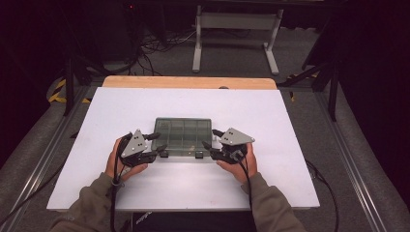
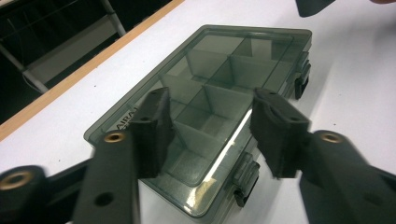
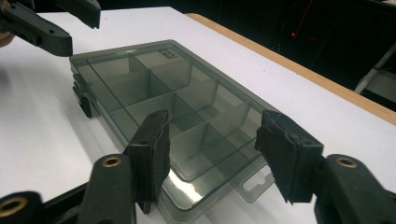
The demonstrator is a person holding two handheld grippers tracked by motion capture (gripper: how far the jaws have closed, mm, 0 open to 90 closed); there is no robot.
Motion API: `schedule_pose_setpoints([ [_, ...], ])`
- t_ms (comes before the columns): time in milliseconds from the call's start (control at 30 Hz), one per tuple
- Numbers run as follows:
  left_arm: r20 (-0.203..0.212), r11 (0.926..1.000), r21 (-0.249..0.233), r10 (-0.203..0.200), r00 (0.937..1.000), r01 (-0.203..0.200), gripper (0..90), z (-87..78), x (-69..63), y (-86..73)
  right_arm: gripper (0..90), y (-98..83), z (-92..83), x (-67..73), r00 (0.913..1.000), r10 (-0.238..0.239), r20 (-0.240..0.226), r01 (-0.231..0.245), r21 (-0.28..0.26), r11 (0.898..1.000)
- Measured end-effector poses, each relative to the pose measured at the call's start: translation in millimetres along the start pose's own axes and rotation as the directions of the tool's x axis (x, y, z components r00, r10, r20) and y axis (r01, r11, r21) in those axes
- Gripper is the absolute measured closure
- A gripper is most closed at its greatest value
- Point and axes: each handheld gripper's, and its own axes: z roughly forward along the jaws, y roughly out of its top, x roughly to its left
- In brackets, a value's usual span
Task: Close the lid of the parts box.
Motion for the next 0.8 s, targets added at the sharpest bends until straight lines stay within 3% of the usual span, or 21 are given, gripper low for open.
schedule_pose_setpoints([
  [267, -0.006, 1.0000, 0.003, -0.005, 1.0000, 0.005, 40.7, 0.4, -0.1, 0.1, 31.6, -0.2, 1.7, 1.7, 1.0000, -0.003, 0.007, 0.003, 0.004, 1.000],
  [600, -0.036, 0.9996, 0.017, -0.020, 0.9991, 0.021, 20.7, 2.1, -0.4, -0.1, 18.6, -0.1, 5.7, 3.5, 0.9998, 0.011, 0.015, -0.012, 0.023, 1.000],
  [800, -0.030, 0.9996, 0.019, -0.021, 0.9993, 0.021, 12.4, 2.8, -0.6, -0.2, 12.9, -0.4, 6.6, 2.2, 0.9991, 0.037, 0.022, -0.038, 0.020, 0.999],
])
